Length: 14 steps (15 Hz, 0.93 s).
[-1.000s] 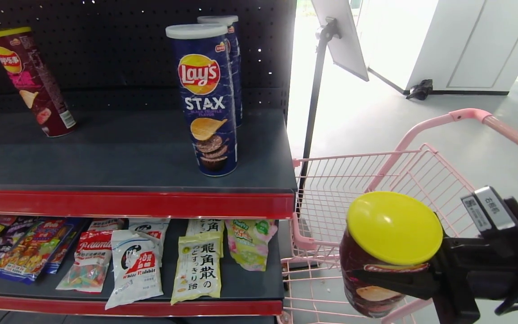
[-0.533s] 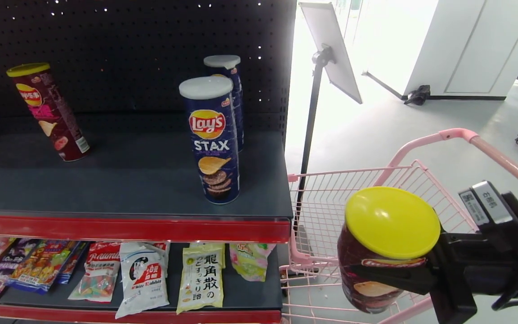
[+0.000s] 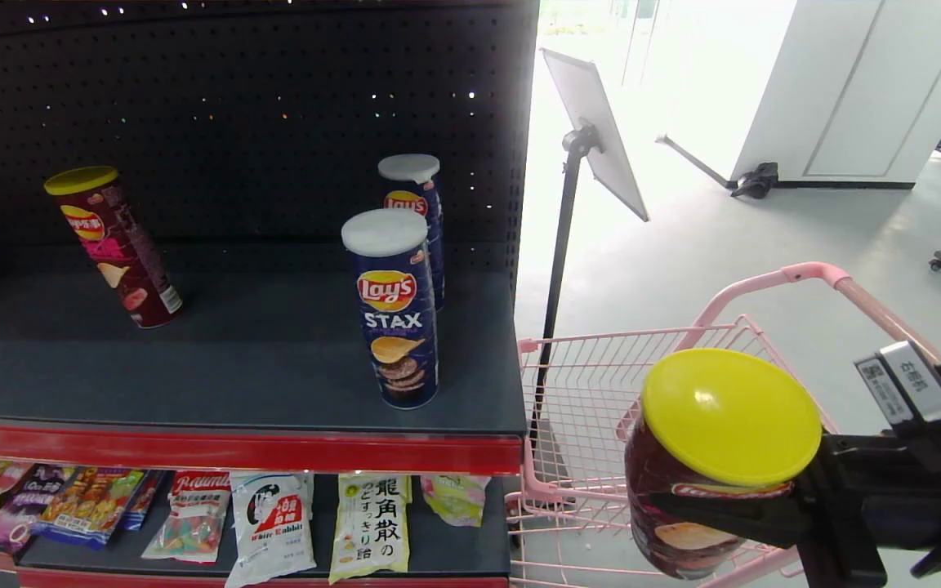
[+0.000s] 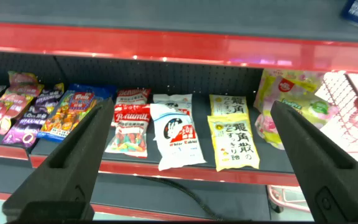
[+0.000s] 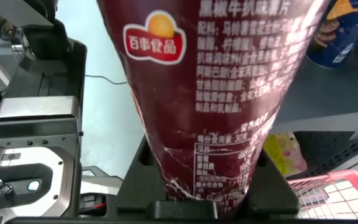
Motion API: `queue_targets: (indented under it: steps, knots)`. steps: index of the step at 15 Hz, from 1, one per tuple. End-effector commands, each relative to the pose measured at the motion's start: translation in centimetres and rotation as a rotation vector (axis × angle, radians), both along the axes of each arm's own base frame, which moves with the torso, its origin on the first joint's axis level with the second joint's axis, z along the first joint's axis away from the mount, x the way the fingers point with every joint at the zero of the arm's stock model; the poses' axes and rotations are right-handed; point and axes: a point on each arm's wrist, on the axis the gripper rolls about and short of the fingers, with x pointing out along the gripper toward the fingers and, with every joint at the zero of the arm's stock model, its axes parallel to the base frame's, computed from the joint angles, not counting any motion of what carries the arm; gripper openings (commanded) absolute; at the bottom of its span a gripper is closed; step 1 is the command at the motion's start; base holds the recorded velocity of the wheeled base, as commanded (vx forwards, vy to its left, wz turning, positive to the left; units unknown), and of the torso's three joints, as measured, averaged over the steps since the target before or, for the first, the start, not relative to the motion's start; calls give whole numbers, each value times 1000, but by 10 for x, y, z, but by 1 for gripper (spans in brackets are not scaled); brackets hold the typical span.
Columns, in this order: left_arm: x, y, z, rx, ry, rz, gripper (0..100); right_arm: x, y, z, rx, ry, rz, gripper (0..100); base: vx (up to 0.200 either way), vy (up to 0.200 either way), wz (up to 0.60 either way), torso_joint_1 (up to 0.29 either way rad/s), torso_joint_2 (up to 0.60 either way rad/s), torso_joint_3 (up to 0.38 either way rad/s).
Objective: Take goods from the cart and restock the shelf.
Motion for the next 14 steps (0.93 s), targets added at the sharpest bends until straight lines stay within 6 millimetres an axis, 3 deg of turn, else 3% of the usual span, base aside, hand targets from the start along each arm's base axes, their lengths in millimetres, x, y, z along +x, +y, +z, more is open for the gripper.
queue_targets:
  steps: [1, 5, 14]
  knots:
    - [0, 0, 0, -1, 1, 1, 100, -2, -1, 1, 3, -5, -1, 0, 0, 0, 0, 163, -378, -212]
    - [0, 0, 0, -1, 1, 1, 100, -2, -1, 1, 3, -5, -1, 0, 0, 0, 0, 149, -327, -177]
    - [0, 0, 0, 1, 1, 1, 100, -12, -17, -1, 21, 27, -55, 0, 0, 0, 0, 4, -6, -5]
